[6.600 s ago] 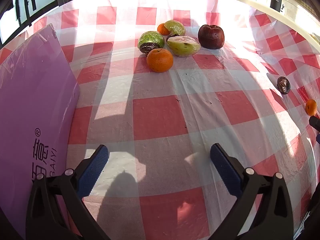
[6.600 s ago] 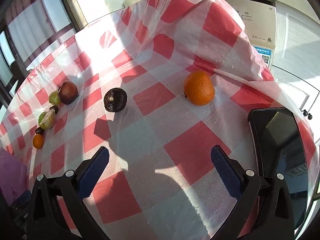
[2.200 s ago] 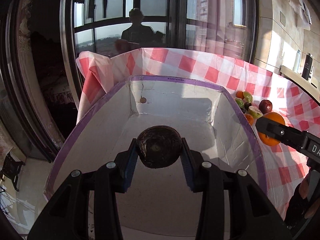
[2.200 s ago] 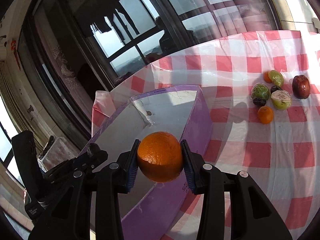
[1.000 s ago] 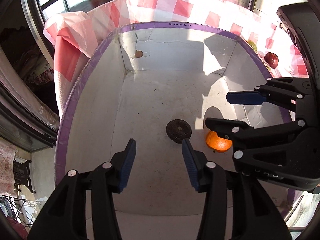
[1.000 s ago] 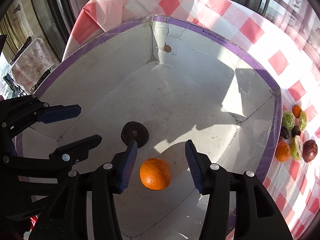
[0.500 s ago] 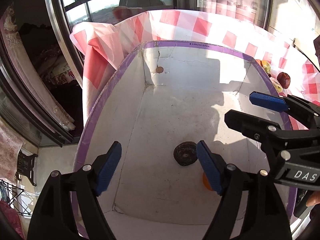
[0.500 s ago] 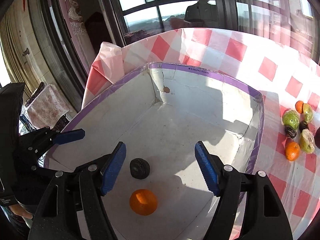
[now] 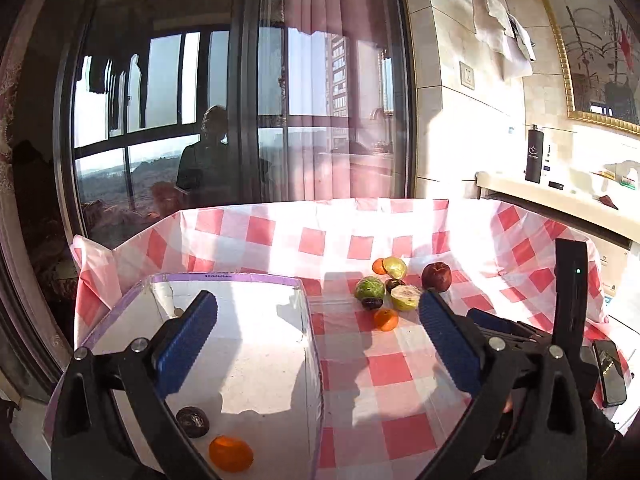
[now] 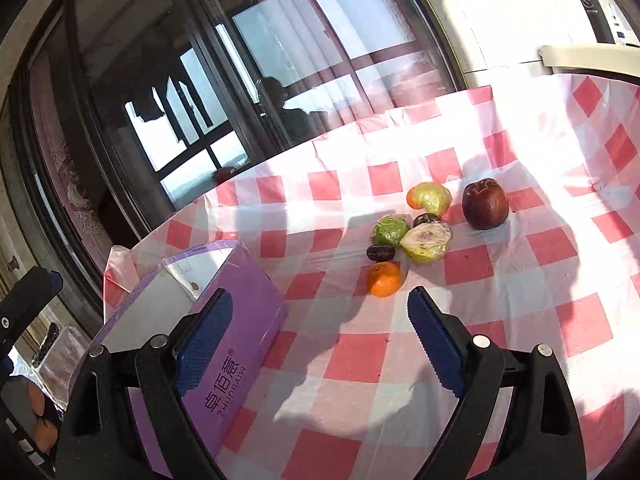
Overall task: Organize fruits
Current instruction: 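Grasp the wrapped halved pear with the right tool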
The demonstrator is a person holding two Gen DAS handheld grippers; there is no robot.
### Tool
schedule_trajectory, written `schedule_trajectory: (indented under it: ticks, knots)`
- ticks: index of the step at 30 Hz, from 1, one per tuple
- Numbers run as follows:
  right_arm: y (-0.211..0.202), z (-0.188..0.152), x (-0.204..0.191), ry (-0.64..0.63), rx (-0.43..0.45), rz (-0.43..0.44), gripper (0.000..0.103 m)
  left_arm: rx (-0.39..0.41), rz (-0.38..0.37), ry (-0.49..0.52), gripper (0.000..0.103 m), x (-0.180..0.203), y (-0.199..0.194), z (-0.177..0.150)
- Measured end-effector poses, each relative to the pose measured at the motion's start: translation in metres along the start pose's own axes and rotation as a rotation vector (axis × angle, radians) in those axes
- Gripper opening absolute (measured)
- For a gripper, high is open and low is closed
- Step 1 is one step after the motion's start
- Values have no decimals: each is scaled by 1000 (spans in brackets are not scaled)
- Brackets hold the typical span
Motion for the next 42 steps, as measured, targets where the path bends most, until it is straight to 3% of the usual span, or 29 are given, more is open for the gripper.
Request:
schedule_trajectory:
  ticks: [3, 6, 10, 13, 20, 27, 31, 39, 40, 41, 42]
  knots:
    - [-7, 11, 73, 69, -2, -185, 87, -47, -151, -32, 101, 61, 41, -6]
    - [-12, 17, 129, 124, 1, -340, 87, -175, -234, -69, 101, 104, 104, -38]
    - [-8, 22, 169, 195, -8, -382, 88, -351, -152, -103, 101, 113, 170, -87]
    - [6, 25, 177, 251, -59, -354, 88, -444, -91, -83, 101, 99, 190, -113]
    - [82, 35, 134, 165, -157, -304, 88, -459, -139, -179, 101, 81, 192, -126]
    - [170, 40, 89, -77, -309, -330, 88, -421, -194, -250, 101, 77, 190, -122]
    - [194, 42, 84, -194, -328, -421, 89, -411, -201, -261, 101, 77, 191, -120]
    - [196, 42, 83, -170, -312, -424, 87, -397, -208, -273, 101, 77, 191, -118]
    - [192, 43, 84, -182, -296, -430, 79, -396, -209, -274, 101, 77, 191, -118]
    - [188, 42, 84, -192, -287, -413, 62, -395, -210, -275, 101, 77, 191, -118]
    - [182, 42, 85, -204, -274, -417, 62, -394, -210, -276, 101, 77, 191, -118]
Point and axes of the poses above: each gripper's, at about its wrist camera, not at the fingertips, and y roughly the way its jaws point, x to its right, z to its top, the point moved 9 cm from there along y, roughly the way its jaws point, and after that the axes turned 13 degrees about y, right-handed, at the moved point
